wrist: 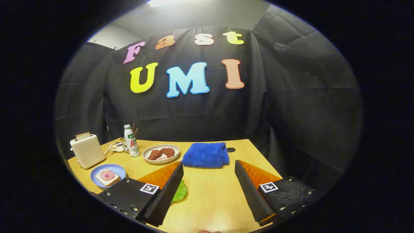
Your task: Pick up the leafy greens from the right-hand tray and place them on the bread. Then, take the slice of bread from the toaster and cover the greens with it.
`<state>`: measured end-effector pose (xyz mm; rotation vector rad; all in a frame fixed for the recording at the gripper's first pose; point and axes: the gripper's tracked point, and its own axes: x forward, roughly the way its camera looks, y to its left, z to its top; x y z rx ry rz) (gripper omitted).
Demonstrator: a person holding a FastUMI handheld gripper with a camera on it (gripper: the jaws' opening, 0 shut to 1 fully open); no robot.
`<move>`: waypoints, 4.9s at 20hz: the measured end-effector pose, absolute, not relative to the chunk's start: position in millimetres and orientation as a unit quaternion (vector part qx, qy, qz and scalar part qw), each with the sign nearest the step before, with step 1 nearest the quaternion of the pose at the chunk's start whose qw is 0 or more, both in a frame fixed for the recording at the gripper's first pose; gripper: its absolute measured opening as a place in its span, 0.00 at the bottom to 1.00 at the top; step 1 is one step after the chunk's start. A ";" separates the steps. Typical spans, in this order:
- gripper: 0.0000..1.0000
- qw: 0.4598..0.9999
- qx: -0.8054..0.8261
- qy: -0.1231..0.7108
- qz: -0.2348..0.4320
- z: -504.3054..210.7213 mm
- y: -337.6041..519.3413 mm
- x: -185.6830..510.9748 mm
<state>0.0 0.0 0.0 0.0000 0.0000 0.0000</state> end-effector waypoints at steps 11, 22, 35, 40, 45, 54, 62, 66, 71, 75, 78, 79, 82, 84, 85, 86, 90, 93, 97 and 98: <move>0.97 0.989 -0.074 0.088 0.096 -41.3 92.5 21.5; 0.97 0.983 -0.092 0.118 0.101 -60.1 118.8 37.7; 0.98 0.948 -0.172 0.228 0.141 -115.3 141.9 74.7; 0.95 0.932 -0.187 0.276 0.141 -142.2 137.6 88.1; 0.61 0.927 -0.122 0.303 0.186 -153.9 151.8 86.9; 0.01 0.927 -0.123 0.306 0.178 -151.4 150.4 82.5; 0.01 0.929 -0.154 0.266 0.206 -116.2 163.8 58.0; 0.86 0.921 -0.208 0.274 0.182 -119.3 144.3 68.4; 0.87 0.918 -0.199 0.303 0.161 -139.3 130.7 90.8; 0.46 0.921 -0.232 0.298 0.096 -144.8 102.5 105.2; 0.09 0.929 -0.242 0.261 0.100 -135.6 109.9 99.7; 0.09 0.934 -0.233 0.250 0.101 -127.4 112.8 98.7; 0.09 0.948 -0.230 0.204 0.086 -93.3 106.7 97.7; 0.09 0.953 -0.197 0.202 0.112 -80.5 123.3 84.2; 0.09 0.954 -0.186 0.196 0.128 -73.1 136.2 78.4; 0.09 0.955 -0.182 0.189 0.140 -66.1 146.6 73.8; 0.09 0.944 -0.179 0.173 0.214 -56.7 218.6 51.4; 0.09 0.926 -0.206 0.172 0.266 -69.1 276.6 46.1; 0.09 0.908 -0.230 0.183 0.300 -91.0 329.1 48.9; 0.09 0.905 -0.240 0.181 0.301 -94.3 336.3 52.3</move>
